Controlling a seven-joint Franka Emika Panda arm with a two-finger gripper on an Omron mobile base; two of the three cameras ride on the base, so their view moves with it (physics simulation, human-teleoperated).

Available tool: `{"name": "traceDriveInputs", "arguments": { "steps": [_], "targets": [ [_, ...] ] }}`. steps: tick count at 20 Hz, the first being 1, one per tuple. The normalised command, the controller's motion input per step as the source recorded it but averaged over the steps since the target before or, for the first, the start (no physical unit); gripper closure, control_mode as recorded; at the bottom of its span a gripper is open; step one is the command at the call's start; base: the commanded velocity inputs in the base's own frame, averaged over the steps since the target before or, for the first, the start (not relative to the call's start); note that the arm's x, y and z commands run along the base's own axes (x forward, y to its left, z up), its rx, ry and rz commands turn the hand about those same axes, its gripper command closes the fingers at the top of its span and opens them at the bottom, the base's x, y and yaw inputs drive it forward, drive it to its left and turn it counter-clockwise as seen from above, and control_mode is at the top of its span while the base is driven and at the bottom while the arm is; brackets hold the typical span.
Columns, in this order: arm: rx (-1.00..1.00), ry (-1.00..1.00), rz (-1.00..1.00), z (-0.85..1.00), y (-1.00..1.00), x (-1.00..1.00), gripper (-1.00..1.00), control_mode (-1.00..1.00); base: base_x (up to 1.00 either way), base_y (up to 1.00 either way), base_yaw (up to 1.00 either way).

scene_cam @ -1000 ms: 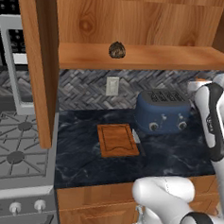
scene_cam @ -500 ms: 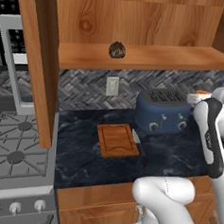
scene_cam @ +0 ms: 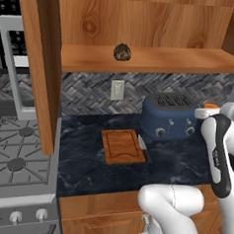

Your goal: Pick the bread, place it on the cutting board, pick the jam, place it on the counter, and close the cabinet.

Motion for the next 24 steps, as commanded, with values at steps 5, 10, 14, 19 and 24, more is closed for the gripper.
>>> {"name": "traceDriveInputs", "arguments": {
  "steps": [5,10,14,19,24],
  "targets": [
    [0.0,0.0,0.0,-0.34,-0.07,-0.08,1.0,-1.0,0.0,0.0,0.0],
    [0.0,0.0,0.0,-0.35,-0.11,-0.06,1.0,-1.0,0.0,0.0,0.0],
    [0.0,0.0,0.0,-0.34,-0.09,-0.06,1.0,-1.0,0.0,0.0,0.0],
    [0.0,0.0,0.0,-0.29,-0.08,-0.03,1.0,-1.0,0.0,0.0,0.0],
    [0.0,0.0,0.0,-0.28,-0.05,0.0,1.0,-1.0,0.0,0.0,0.0]
  ]
}}
